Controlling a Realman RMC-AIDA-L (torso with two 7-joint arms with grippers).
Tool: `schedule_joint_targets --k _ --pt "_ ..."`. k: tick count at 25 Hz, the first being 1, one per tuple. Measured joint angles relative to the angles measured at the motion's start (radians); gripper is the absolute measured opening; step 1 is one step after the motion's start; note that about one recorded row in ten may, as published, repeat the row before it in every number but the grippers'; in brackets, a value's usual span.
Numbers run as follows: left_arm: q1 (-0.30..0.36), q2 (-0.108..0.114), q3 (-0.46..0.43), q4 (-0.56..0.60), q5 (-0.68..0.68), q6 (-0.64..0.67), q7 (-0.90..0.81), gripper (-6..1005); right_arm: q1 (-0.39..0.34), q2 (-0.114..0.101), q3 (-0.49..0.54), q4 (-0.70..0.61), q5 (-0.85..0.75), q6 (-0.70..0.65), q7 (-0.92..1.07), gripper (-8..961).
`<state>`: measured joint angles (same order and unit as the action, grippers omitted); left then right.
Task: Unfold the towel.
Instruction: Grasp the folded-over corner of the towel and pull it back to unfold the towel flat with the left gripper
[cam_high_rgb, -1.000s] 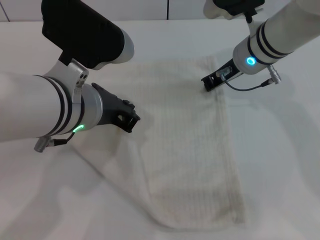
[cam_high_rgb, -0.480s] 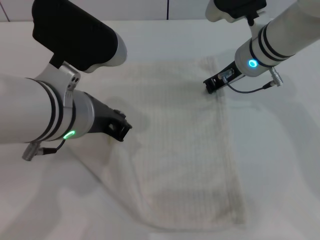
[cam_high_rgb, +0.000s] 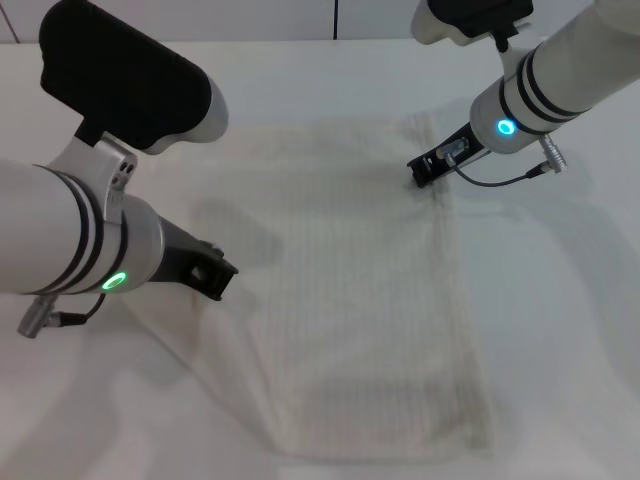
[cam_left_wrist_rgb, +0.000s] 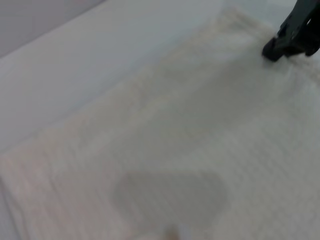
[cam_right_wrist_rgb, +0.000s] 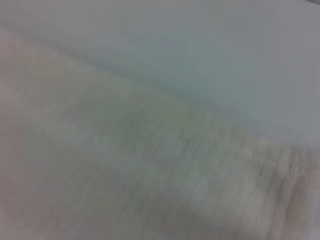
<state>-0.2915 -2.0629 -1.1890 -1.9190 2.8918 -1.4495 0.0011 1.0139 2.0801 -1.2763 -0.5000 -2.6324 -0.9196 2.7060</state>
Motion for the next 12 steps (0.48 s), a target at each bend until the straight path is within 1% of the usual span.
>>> schedule_joint_targets --k 12 --pt "0.008 0.001 -0.042 0.000 0.001 -0.077 -0.020 39 -0.002 0.000 0.000 0.000 0.000 -0.001 0.000 11"
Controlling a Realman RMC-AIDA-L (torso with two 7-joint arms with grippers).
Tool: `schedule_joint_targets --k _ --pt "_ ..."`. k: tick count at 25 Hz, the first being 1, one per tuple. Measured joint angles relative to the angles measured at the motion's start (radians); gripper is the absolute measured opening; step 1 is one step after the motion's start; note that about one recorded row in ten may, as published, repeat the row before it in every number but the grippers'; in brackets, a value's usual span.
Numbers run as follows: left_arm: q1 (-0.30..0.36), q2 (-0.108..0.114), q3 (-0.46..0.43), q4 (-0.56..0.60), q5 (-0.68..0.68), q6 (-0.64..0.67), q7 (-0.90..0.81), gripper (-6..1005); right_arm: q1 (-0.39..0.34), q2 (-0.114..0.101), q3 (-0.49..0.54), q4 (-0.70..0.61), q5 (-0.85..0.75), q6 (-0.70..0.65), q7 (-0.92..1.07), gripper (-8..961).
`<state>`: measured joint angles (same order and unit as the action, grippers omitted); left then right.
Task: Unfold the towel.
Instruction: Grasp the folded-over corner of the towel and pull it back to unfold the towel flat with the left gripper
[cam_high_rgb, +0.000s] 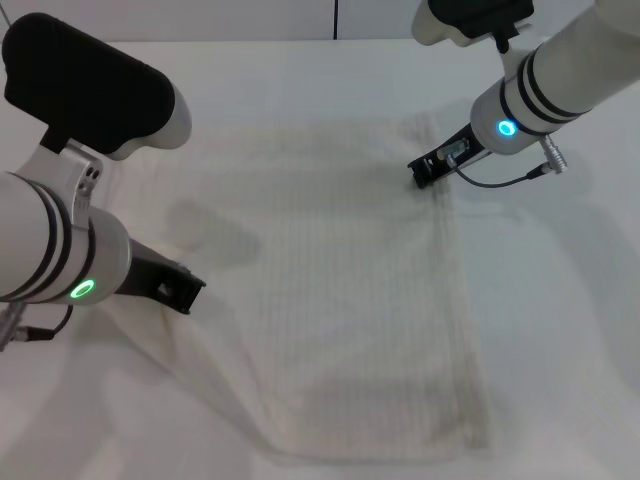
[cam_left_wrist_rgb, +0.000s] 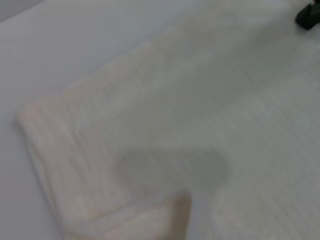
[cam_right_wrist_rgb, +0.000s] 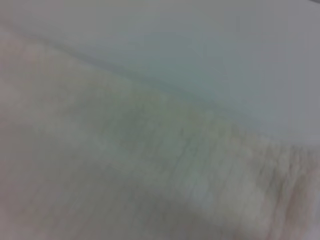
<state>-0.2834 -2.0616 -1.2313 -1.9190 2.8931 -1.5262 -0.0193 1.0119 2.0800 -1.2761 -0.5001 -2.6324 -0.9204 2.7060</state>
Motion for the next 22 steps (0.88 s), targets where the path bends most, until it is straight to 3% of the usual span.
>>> schedule_joint_targets --k 22 --pt "0.021 0.002 -0.012 -0.021 0.000 -0.142 -0.055 39 -0.007 0.000 -0.009 -0.007 0.001 -0.013 0.000 13"
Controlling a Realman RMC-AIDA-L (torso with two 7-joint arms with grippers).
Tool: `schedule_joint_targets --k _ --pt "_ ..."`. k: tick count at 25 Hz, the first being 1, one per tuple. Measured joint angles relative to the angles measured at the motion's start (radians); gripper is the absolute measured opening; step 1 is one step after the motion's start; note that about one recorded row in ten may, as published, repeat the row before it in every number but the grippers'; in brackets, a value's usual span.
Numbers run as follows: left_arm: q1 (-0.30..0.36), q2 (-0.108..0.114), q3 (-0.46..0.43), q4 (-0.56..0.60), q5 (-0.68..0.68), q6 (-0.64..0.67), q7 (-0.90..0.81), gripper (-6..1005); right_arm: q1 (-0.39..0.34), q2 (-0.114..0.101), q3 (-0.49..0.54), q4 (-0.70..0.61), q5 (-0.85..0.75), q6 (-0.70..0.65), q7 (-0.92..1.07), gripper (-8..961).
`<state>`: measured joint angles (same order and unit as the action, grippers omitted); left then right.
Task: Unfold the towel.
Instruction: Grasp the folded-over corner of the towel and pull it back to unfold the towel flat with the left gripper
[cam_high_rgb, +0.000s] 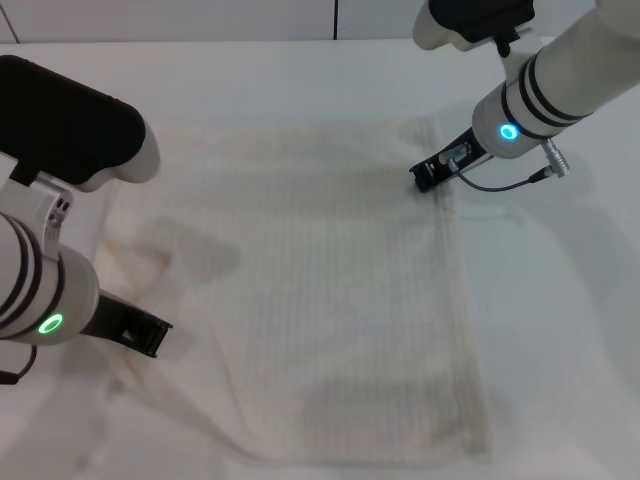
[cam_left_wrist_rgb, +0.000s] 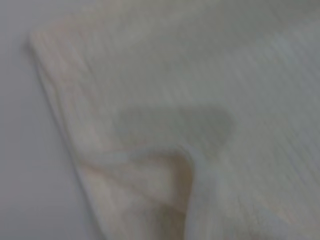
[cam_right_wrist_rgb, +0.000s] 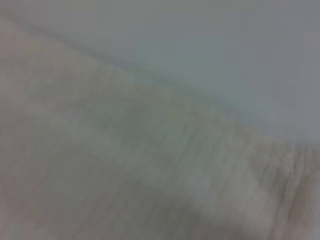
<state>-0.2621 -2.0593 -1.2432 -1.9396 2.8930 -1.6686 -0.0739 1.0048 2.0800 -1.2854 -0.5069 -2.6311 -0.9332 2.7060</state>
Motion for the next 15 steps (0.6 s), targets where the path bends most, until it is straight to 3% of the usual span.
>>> schedule_joint_targets --k 15 --pt "0.021 0.007 -0.038 -0.018 0.000 -0.027 -0.014 40 -0.001 0.000 0.000 -0.003 0.000 -0.001 0.000 15"
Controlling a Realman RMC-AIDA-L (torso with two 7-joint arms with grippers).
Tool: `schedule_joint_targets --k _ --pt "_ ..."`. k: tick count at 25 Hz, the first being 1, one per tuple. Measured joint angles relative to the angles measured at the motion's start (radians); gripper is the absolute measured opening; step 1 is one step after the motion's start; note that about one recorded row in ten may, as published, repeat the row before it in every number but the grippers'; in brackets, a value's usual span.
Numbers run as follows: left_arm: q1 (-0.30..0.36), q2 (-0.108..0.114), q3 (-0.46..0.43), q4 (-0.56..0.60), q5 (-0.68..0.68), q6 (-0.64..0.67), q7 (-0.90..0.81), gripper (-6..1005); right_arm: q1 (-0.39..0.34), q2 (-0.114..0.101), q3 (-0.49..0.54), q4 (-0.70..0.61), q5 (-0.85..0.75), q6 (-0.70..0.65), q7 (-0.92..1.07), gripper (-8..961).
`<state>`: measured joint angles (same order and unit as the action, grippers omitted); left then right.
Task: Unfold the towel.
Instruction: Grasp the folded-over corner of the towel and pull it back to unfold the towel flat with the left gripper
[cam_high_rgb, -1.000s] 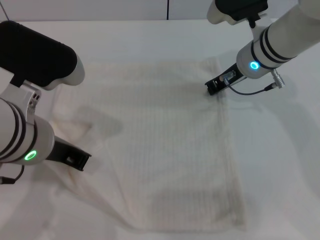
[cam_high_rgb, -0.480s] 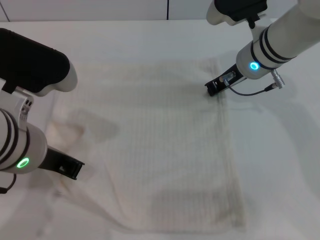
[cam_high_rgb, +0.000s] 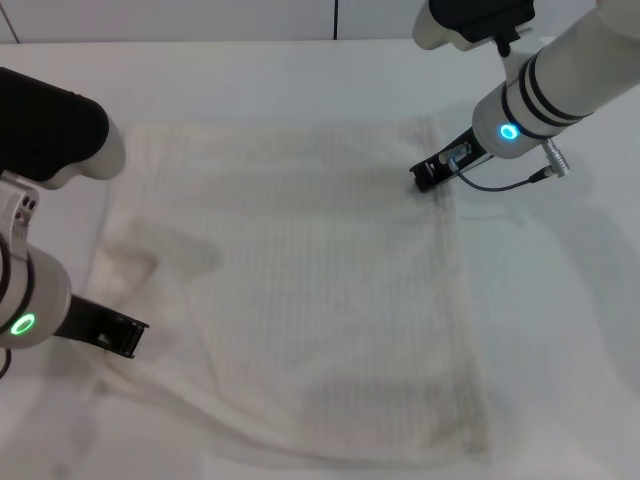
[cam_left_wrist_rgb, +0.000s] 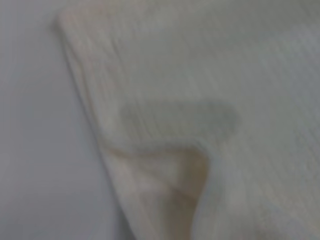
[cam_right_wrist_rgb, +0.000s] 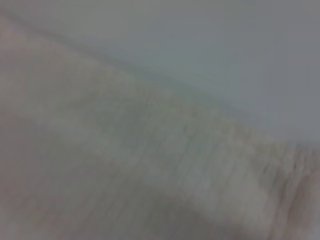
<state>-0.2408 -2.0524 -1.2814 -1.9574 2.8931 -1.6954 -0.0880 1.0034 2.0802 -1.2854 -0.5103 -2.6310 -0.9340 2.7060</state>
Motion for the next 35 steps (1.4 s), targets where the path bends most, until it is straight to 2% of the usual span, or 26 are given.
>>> schedule_joint_targets --k 24,35 --pt "0.015 -0.001 -0.009 0.009 0.000 -0.042 0.000 40 0.002 0.000 0.000 -0.004 0.000 -0.002 0.000 17" --pt "0.052 0.014 -0.006 0.028 0.002 -0.093 -0.002 80 0.009 0.000 -0.002 -0.004 0.000 -0.003 0.000 18"
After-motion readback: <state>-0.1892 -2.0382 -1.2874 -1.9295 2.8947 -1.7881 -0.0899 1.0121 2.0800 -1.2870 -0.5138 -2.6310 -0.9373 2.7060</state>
